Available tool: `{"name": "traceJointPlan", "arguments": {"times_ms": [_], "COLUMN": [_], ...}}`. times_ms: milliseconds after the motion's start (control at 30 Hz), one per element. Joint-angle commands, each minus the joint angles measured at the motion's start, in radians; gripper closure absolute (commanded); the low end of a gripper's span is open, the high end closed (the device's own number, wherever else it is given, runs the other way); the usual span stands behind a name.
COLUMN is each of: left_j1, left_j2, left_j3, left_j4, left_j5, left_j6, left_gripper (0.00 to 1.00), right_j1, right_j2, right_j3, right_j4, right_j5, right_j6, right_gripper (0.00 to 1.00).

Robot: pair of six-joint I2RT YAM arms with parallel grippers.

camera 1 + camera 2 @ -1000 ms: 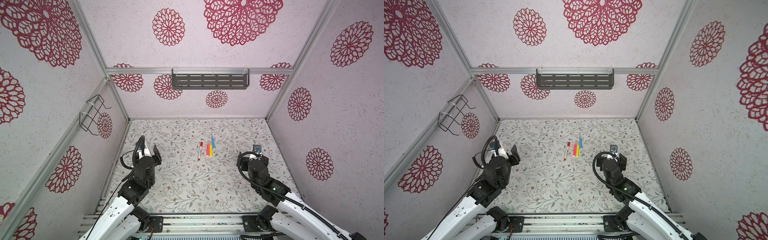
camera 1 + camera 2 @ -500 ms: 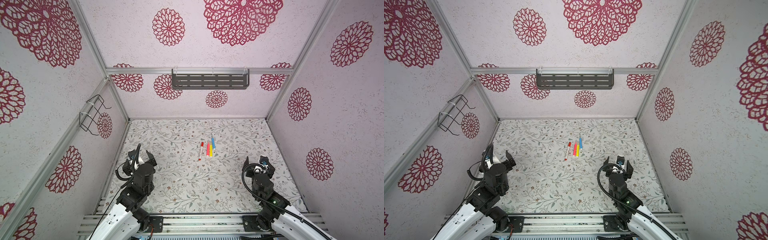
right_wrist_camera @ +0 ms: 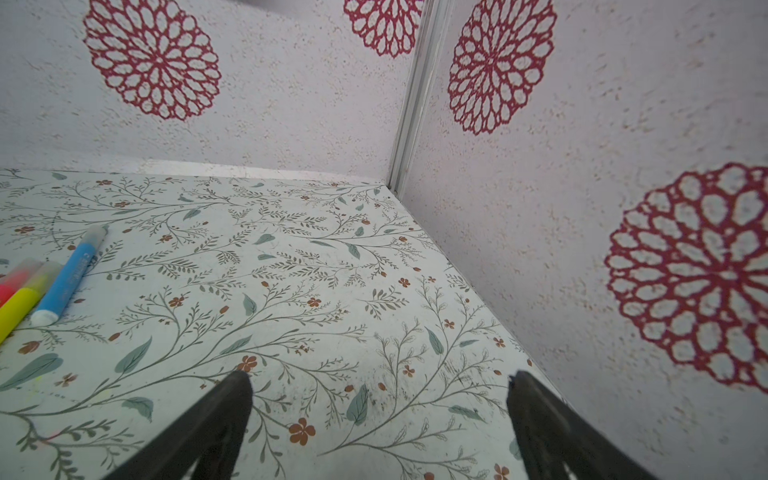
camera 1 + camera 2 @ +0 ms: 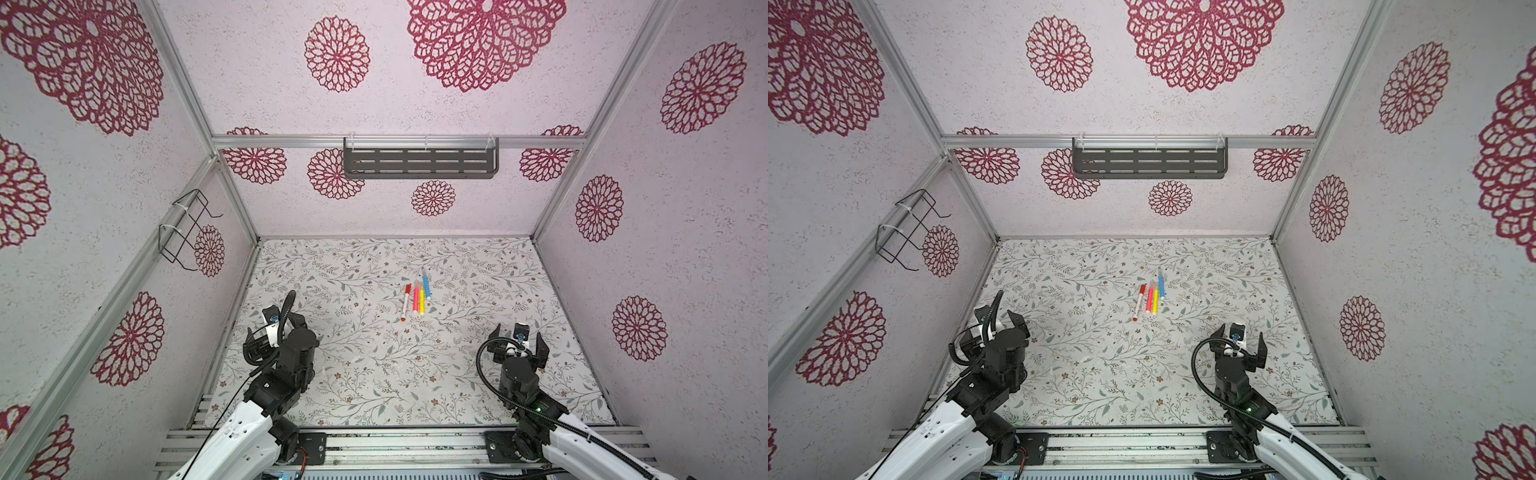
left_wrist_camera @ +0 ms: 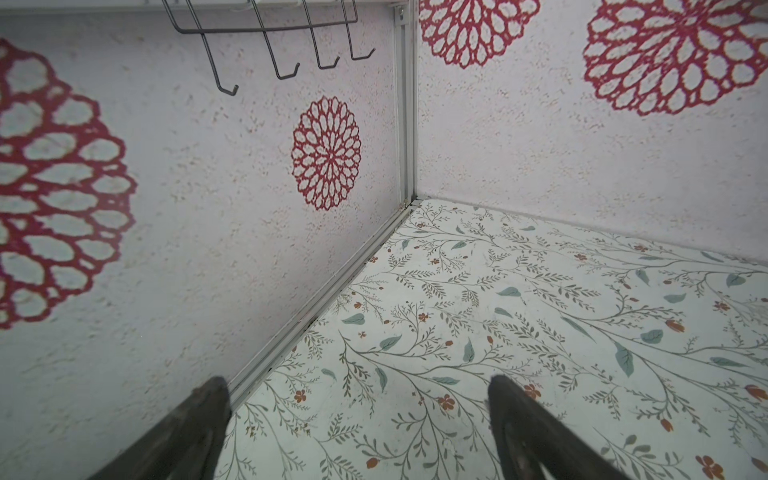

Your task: Insert the pens into the pen caps

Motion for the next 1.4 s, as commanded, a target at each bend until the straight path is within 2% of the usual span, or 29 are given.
{"name": "traceJointPlan", "arguments": {"times_ms": [0,233,367,500,667,800,967,1067,1133,1300,1367], "left_j1": [-0.009,-0.014,-0.047,-0.078,-0.078,-0.077,-0.067,-0.040,-0.012,0.046,0.064], "left_j2": [0.024,0.049,0.011,-0.035,-0.013,-0.008,-0.039,-0.065,-0.083,-0.114,-0.118], "left_j3": [-0.016,-0.074,-0.144,-0.175,-0.179,-0.214,-0.275,-0.324,-0.340,-0.364,-0.376], "left_j4": [0.033,0.078,0.091,0.146,0.179,0.307,0.472,0.603,0.630,0.656,0.690], "left_j5": [-0.036,-0.036,-0.033,-0.019,-0.042,-0.069,-0.069,-0.030,-0.005,0.053,0.068], "left_j6": [0.000,0.014,0.004,0.055,0.066,0.117,0.191,0.246,0.248,0.247,0.250], "left_gripper": [0.01,0.01,0.01,0.01,0.01,0.01,0.00,0.01,0.01,0.01,0.01], "right_j1": [-0.002,-0.002,-0.002,-0.004,-0.008,-0.026,-0.118,-0.201,-0.241,-0.326,-0.354], "right_j2": [-0.031,-0.090,-0.150,-0.150,-0.050,0.054,0.197,0.259,0.290,0.387,0.418], "right_j3": [0.002,-0.030,-0.057,-0.079,-0.078,-0.078,-0.068,-0.045,-0.045,-0.125,-0.139], "right_j4": [0.022,-0.039,-0.027,0.037,0.140,0.256,0.393,0.398,0.439,0.758,0.820], "right_j5": [0.040,0.017,-0.094,-0.138,-0.070,-0.064,-0.065,-0.144,-0.189,-0.212,-0.224], "right_j6": [0.005,0.037,-0.012,-0.055,-0.054,-0.071,-0.072,-0.045,-0.040,-0.014,0.008], "right_gripper": [0.01,0.01,0.01,0.01,0.01,0.01,0.01,0.01,0.01,0.01,0.01]}}
